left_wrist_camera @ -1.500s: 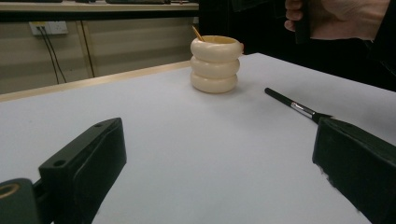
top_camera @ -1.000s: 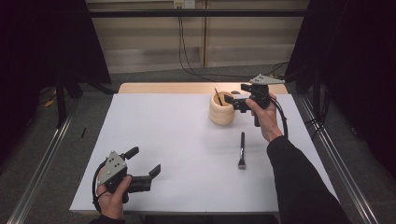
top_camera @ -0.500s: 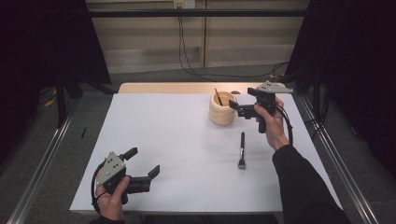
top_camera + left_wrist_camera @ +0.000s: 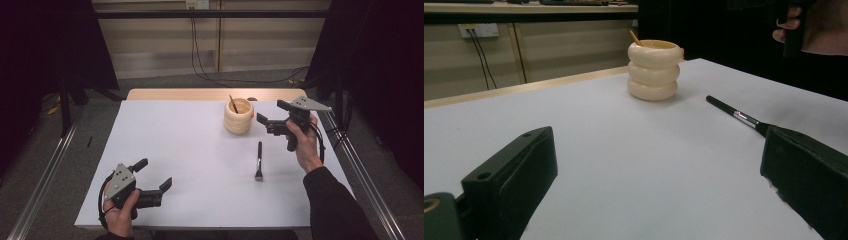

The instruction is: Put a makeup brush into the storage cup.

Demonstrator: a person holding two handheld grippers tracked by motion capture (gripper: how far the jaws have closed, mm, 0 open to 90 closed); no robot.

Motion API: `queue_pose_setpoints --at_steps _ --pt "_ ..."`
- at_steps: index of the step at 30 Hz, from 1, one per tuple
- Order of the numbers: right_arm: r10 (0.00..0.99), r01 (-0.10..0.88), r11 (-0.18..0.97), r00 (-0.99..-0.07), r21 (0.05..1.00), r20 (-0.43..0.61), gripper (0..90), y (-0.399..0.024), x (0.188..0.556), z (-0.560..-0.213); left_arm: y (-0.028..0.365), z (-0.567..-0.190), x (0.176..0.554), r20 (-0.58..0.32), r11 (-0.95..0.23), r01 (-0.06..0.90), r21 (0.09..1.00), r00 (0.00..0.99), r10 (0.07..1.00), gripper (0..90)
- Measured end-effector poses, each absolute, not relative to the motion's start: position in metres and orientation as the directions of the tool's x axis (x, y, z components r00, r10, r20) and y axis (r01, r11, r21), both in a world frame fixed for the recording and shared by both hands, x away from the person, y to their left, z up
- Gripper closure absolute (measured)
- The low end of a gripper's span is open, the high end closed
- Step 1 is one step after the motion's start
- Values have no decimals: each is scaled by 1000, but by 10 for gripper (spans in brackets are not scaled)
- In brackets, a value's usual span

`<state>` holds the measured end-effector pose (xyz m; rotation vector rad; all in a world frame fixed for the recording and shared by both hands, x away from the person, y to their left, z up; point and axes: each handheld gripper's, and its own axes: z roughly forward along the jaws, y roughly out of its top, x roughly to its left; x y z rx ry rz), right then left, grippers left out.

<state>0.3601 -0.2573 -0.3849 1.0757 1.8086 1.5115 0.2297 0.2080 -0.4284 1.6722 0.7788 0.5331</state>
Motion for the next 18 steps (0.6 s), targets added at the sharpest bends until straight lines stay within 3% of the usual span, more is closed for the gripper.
queue_pose_setpoints --at_steps 18 --pt "862 256 56 -500 965 83 20 -280 303 -396 210 -428 228 -78 -96 220 971 667 741 16"
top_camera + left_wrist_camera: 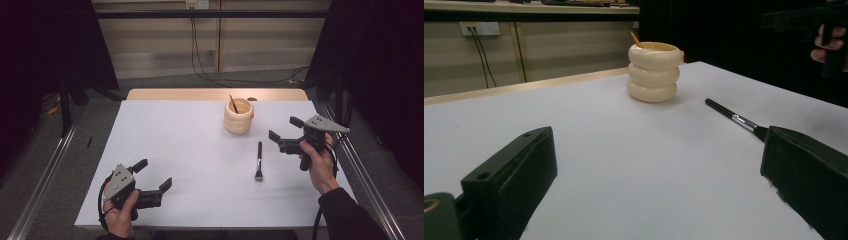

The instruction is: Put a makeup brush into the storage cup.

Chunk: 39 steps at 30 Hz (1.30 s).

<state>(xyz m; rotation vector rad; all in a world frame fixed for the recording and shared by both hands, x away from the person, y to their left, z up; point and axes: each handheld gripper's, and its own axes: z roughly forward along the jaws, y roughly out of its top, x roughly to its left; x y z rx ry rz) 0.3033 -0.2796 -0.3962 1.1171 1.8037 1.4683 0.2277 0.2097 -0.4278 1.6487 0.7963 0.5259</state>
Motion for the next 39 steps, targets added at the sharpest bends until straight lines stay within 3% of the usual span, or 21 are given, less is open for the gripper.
queue_pose_setpoints --at_steps 22,39 --pt "890 307 -19 -429 951 156 11 -309 230 -420 215 -427 226 -84 -73 217 973 634 769 17" --pt "903 283 11 -415 959 112 10 -318 185 -432 224 -428 225 -77 -72 208 976 631 772 17"
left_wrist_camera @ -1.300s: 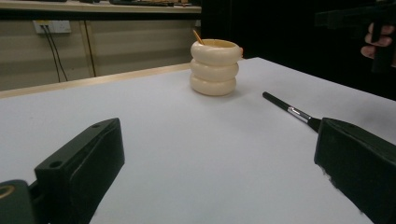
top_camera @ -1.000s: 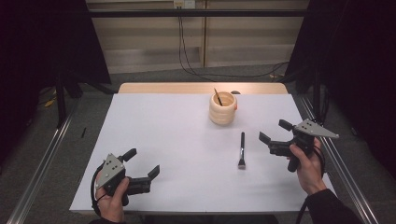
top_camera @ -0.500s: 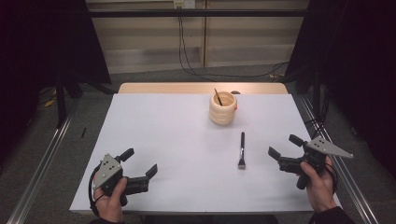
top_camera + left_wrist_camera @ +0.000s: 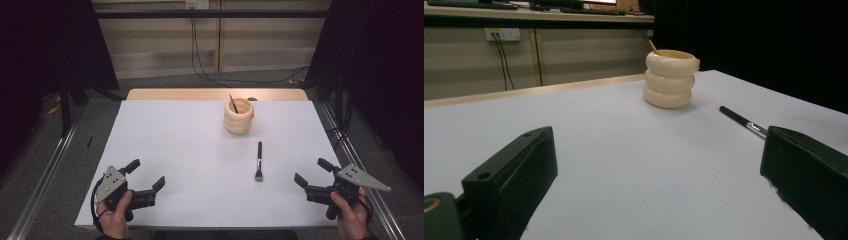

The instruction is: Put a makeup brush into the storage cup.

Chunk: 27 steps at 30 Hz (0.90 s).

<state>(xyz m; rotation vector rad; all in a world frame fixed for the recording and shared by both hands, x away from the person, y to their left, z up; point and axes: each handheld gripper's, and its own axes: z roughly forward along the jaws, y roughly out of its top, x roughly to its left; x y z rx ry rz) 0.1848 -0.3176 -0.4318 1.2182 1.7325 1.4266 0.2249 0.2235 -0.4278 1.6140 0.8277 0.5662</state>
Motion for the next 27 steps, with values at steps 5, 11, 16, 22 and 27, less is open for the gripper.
queue_pose_setpoints --at_steps 5,11,16,22,27 --pt "898 250 9 -428 968 102 13 -318 185 -433 224 -427 224 -79 -69 209 976 626 776 17" --pt "898 241 36 -434 970 74 13 -321 185 -435 224 -427 224 -75 -73 207 976 626 777 17" --pt "891 241 32 -446 970 82 10 -319 187 -434 224 -427 225 -75 -74 208 975 629 773 16" --pt "895 245 32 -439 969 82 12 -317 191 -434 227 -427 225 -72 -74 205 976 623 779 16" --pt "886 245 38 -456 969 80 15 -313 200 -432 228 -427 225 -82 -66 211 975 622 779 15"
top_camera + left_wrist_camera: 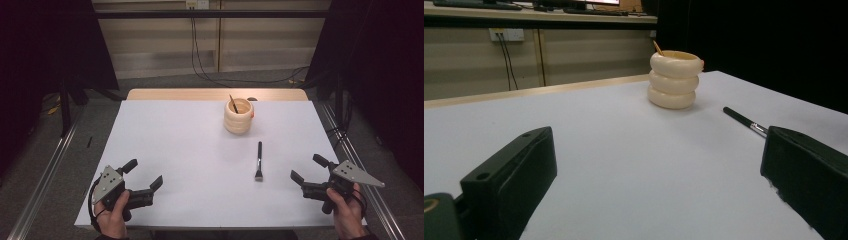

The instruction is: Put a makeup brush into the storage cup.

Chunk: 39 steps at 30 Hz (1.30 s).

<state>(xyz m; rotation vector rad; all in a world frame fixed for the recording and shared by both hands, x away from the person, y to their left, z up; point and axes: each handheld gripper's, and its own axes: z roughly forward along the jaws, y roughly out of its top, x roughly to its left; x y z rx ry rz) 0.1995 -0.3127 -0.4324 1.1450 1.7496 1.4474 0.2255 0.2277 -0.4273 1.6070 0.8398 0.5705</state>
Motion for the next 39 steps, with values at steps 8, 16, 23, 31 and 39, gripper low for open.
queue_pose_setpoints --at_steps 8,16,23,31,39 --pt "870 229 32 -485 973 86 16 -305 215 -425 223 -427 226 -79 -71 209 975 630 772 16" --pt "852 209 69 -522 976 51 12 -296 237 -410 225 -427 225 -80 -69 210 975 626 776 16" --pt "836 218 107 -547 970 30 19 -288 255 -409 224 -427 226 -78 -73 211 975 631 772 16" --pt "826 221 133 -563 966 16 19 -278 272 -403 223 -427 226 -78 -78 214 974 634 769 13" --pt "820 246 166 -572 955 5 23 -268 291 -400 222 -427 227 -78 -79 215 973 633 770 13"
